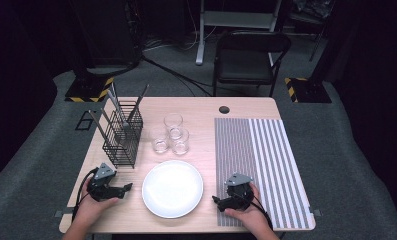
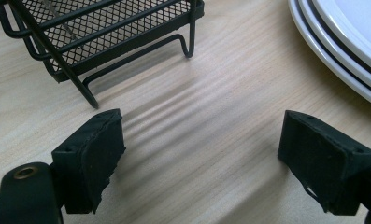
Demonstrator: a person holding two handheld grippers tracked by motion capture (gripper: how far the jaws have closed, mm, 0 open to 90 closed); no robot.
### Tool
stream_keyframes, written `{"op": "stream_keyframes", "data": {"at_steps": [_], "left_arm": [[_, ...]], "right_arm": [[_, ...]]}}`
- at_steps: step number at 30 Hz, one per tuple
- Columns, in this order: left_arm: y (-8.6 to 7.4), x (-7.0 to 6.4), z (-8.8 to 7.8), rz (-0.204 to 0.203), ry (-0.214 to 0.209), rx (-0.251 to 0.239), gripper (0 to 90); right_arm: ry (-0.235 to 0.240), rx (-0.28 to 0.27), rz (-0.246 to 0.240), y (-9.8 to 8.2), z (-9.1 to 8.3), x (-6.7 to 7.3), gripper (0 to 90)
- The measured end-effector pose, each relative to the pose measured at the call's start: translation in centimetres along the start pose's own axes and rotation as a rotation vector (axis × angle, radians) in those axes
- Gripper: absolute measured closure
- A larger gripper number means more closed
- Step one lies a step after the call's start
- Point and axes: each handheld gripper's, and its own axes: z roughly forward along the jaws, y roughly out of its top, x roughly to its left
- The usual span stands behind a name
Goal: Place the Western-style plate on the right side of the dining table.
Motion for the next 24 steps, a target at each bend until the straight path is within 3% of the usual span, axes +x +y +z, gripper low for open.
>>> {"op": "stream_keyframes", "data": {"at_steps": [24], "left_arm": [[0.05, -0.07, 0.09, -0.027, 0.023, -0.014, 16.9]], "right_arm": [[-0.012, -0.007, 0.015, -0.05, -0.14, -0.04, 9.3]]}}
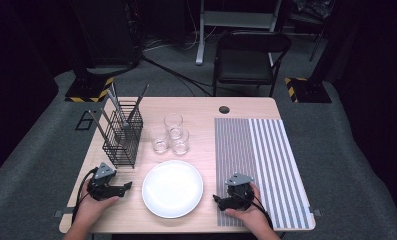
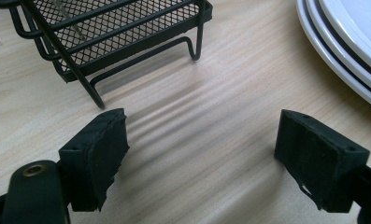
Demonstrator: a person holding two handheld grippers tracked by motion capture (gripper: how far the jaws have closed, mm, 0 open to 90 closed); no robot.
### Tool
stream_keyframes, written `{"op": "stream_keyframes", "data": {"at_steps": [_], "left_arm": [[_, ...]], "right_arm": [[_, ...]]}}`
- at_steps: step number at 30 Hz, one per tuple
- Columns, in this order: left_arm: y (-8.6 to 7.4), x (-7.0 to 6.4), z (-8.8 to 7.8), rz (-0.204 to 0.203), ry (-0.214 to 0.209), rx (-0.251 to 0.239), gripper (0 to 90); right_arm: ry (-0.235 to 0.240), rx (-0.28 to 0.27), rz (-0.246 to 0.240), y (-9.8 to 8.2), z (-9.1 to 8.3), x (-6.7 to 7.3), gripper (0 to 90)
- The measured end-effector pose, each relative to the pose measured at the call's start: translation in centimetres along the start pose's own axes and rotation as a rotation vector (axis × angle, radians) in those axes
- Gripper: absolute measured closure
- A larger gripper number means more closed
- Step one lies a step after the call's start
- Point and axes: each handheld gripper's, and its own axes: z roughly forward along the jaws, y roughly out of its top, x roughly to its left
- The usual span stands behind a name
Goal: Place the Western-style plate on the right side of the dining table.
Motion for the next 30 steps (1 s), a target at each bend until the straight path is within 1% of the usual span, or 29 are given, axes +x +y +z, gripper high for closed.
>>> {"op": "stream_keyframes", "data": {"at_steps": [8, 9, 10, 11, 12, 13, 14, 15, 17, 18, 19, 21, 22, 24, 26, 27, 28, 30], "left_arm": [[0.0, 0.0, -0.1, -0.001, 0.009, 0.0, 18.2], [0.0, 0.0, -0.1, -0.01, 0.013, -0.003, 19.5], [0.1, 0.0, -0.2, -0.023, 0.014, 0.01, 21.3], [0.2, 0.1, -0.2, -0.025, 0.02, 0.007, 25.7], [0.3, 0.1, -0.4, -0.031, 0.018, 0.017, 28.0], [0.3, 0.1, -0.4, -0.047, 0.016, 0.011, 30.2], [0.5, 0.1, -0.7, -0.053, 0.008, 0.027, 33.0], [0.5, 0.1, -0.8, -0.052, 0.011, 0.021, 34.5], [0.7, -0.2, -1.0, -0.066, 0.012, 0.014, 37.0], [0.8, -0.3, -1.2, -0.062, 0.007, 0.024, 38.1], [0.8, -0.4, -1.3, -0.068, -0.002, 0.032, 38.7], [0.9, -0.6, -1.4, -0.078, -0.013, 0.031, 41.4], [1.0, -0.9, -1.5, -0.1, -0.02, 0.028, 41.6], [1.3, -1.3, -1.7, -0.119, -0.035, 0.027, 43.4], [1.7, -1.7, -1.9, -0.116, -0.034, 0.029, 43.5], [1.9, -1.9, -2.0, -0.107, -0.03, 0.03, 43.7], [2.0, -2.1, -2.1, -0.108, -0.033, 0.031, 43.7], [2.4, -2.4, -2.3, -0.112, -0.045, 0.042, 44.9]], "right_arm": [[-0.004, -0.009, 0.004, 0.0, 0.0, -0.1, 11.3], [-0.005, -0.009, 0.004, 0.0, 0.0, 0.0, 11.5], [-0.006, -0.01, 0.005, 0.0, 0.0, 0.0, 11.7], [-0.009, -0.01, 0.006, 0.0, 0.0, 0.0, 12.8], [-0.01, -0.011, 0.009, -0.1, -0.1, 0.0, 13.0], [-0.009, -0.01, 0.015, -0.1, -0.1, 0.0, 13.1], [-0.008, -0.01, 0.015, -0.1, -0.1, 0.0, 13.3], [-0.008, -0.012, 0.016, -0.1, -0.2, 0.0, 14.2], [-0.01, -0.012, 0.024, -0.1, -0.4, -0.1, 17.5], [-0.008, -0.011, 0.028, -0.1, -0.5, -0.1, 19.0], [-0.006, -0.011, 0.047, -0.1, -0.6, -0.1, 20.9], [0.001, -0.007, 0.067, 0.0, -0.8, 0.0, 23.3], [-0.002, -0.005, 0.065, 0.0, -0.8, 0.0, 23.7], [-0.018, 0.0, 0.047, 0.2, -1.2, 0.2, 24.2], [-0.036, -0.008, 0.045, 0.4, -1.4, 0.4, 25.4], [-0.047, -0.023, 0.05, 0.6, -1.7, 0.5, 28.6], [-0.052, -0.034, 0.042, 0.8, -1.9, 0.7, 30.2], [-0.05, -0.032, 0.036, 1.1, -2.2, 0.9, 31.5]]}}
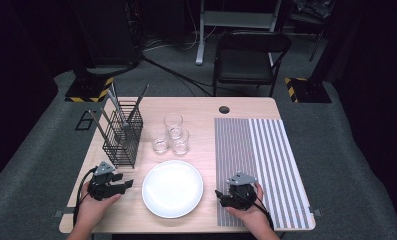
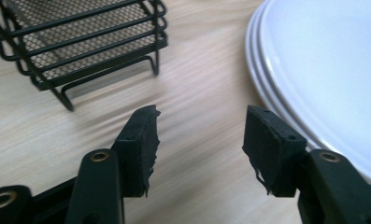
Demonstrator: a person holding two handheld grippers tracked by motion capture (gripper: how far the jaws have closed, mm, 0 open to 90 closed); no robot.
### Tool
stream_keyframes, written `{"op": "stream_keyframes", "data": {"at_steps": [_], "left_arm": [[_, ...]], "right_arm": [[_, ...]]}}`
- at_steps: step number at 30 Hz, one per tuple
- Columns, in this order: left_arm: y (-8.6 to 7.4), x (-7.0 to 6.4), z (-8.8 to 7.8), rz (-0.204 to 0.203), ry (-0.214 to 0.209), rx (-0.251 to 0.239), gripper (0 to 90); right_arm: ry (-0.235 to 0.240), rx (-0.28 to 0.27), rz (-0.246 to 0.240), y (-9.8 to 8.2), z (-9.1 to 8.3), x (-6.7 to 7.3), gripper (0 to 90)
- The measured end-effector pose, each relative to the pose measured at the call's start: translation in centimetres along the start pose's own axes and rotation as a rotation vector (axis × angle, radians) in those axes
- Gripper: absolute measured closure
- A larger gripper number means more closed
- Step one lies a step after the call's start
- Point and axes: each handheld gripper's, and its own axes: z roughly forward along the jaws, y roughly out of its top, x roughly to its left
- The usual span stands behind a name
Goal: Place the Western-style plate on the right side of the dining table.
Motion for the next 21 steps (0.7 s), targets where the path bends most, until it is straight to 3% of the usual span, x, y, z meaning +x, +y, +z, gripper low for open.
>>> {"op": "stream_keyframes", "data": {"at_steps": [2, 4, 11, 21], "left_arm": [[0.3, -0.4, -0.2, 0.003, 0.012, 0.003, 45.6], [0.6, -0.6, -0.5, -0.001, 0.006, 0.007, 46.0], [1.5, -1.4, -1.2, -0.024, -0.007, 0.002, 47.7], [3.0, -2.6, -1.7, -0.039, -0.014, -0.047, 48.7]], "right_arm": [[0.013, 0.006, -0.006, 0.3, -0.2, 0.2, 32.7], [0.026, 0.012, -0.017, 0.6, -0.5, 0.3, 40.2], [0.034, -0.044, 0.007, 2.0, -1.4, 0.7, 44.9], [0.06, -0.057, 0.056, 3.5, -1.5, 1.0, 50.2]]}}
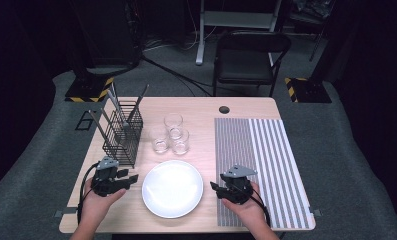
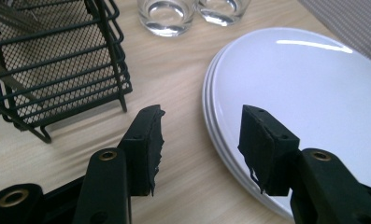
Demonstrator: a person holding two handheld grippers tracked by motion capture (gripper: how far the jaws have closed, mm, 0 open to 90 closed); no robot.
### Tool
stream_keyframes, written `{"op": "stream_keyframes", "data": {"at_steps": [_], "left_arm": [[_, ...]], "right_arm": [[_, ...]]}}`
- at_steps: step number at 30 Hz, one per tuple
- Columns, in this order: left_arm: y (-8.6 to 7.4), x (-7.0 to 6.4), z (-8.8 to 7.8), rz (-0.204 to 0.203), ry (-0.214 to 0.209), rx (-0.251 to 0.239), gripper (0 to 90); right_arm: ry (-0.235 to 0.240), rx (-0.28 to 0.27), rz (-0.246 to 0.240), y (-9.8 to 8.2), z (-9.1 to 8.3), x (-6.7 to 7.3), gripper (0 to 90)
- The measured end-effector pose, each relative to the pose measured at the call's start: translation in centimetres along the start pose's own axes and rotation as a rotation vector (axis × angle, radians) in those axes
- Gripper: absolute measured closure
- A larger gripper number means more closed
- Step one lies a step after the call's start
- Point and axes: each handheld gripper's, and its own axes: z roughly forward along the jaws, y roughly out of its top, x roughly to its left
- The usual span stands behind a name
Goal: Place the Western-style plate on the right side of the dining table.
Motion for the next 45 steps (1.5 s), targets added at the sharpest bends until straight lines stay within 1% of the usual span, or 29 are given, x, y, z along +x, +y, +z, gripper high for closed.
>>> {"op": "stream_keyframes", "data": {"at_steps": [1, 2, 3, 4, 5, 8, 10, 13, 14, 15, 18, 20, 22, 24, 26, 28, 31, 34, 36, 39, 40, 42, 43, 45], "left_arm": [[0.1, -0.1, -0.1, 0.0, 0.002, -0.003, 48.6], [0.2, -0.2, -0.1, -0.006, 0.001, -0.008, 48.7], [0.2, -0.4, -0.1, -0.011, -0.002, -0.017, 48.7], [0.3, -0.5, -0.1, -0.015, -0.004, -0.018, 49.0], [0.4, -0.7, 0.0, -0.022, -0.005, -0.019, 49.2], [0.4, -1.0, 0.2, -0.03, -0.012, -0.021, 50.7], [0.6, -1.3, 0.3, -0.038, -0.026, -0.011, 51.4], [0.7, -1.8, 0.8, -0.026, -0.028, -0.014, 52.7], [0.7, -1.9, 0.9, -0.024, -0.035, -0.004, 54.0], [0.8, -2.0, 1.1, -0.029, -0.04, -0.009, 54.8], [0.8, -2.3, 1.3, -0.025, -0.048, -0.008, 55.1], [0.8, -2.3, 1.4, -0.036, -0.065, -0.009, 55.8], [0.6, -2.2, 1.5, -0.042, -0.072, -0.011, 56.9], [0.2, -2.0, 1.6, -0.065, -0.084, -0.025, 56.9], [-0.1, -1.7, 1.6, -0.081, -0.106, -0.016, 57.6], [-0.5, -1.5, 1.7, -0.112, -0.119, -0.022, 59.9], [-0.9, -1.1, 1.9, -0.126, -0.124, -0.005, 63.4], [-1.1, -0.9, 2.1, -0.124, -0.106, 0.001, 65.8], [-1.3, -0.8, 2.3, -0.119, -0.108, 0.02, 66.4], [-1.5, -0.9, 2.5, -0.115, -0.101, 0.03, 67.0], [-1.5, -0.9, 2.6, -0.113, -0.107, 0.038, 66.9], [-1.6, -1.0, 2.8, -0.113, -0.107, 0.036, 66.9], [-1.6, -1.0, 2.8, -0.103, -0.113, 0.044, 66.9], [-1.7, -1.1, 2.9, -0.101, -0.116, 0.048, 67.0]], "right_arm": [[0.001, -0.002, 0.001, 0.2, 0.0, 0.1, 50.7], [0.007, -0.008, -0.001, 0.3, 0.1, 0.2, 50.9], [0.009, -0.009, 0.009, 0.4, 0.1, 0.3, 50.9], [0.008, -0.013, 0.005, 0.5, 0.2, 0.3, 51.4], [0.01, -0.013, 0.012, 0.7, 0.2, 0.5, 51.5], [0.012, -0.017, 0.021, 1.0, 0.6, 0.7, 52.6], [0.022, -0.019, 0.038, 1.3, 0.8, 0.9, 53.1], [0.029, -0.018, 0.044, 1.7, 1.3, 1.3, 53.2], [0.035, -0.014, 0.048, 1.9, 1.5, 1.5, 53.2], [0.038, -0.013, 0.051, 2.0, 1.7, 1.6, 53.2], [0.047, -0.011, 0.053, 2.2, 2.1, 1.9, 53.2], [0.05, -0.011, 0.06, 2.3, 2.4, 2.1, 53.2], [0.057, -0.012, 0.069, 2.4, 2.7, 2.1, 53.1], [0.059, -0.014, 0.075, 2.3, 2.9, 2.2, 53.1], [0.062, -0.008, 0.081, 2.2, 2.9, 2.2, 53.0], [0.058, -0.006, 0.077, 1.9, 3.0, 2.2, 53.0], [0.059, 0.002, 0.081, 1.4, 3.3, 2.1, 53.0], [0.061, 0.015, 0.096, 0.7, 3.8, 1.9, 53.0], [0.063, 0.03, 0.093, 0.5, 4.1, 1.9, 52.5], [0.06, 0.03, 0.086, 0.3, 4.2, 2.0, 51.6], [0.059, 0.031, 0.082, 0.3, 4.2, 2.0, 51.4], [0.062, 0.034, 0.08, 0.1, 4.2, 2.1, 51.4], [0.064, 0.038, 0.08, 0.1, 4.2, 2.1, 51.4], [0.069, 0.044, 0.085, -0.1, 4.2, 2.1, 50.9]]}}
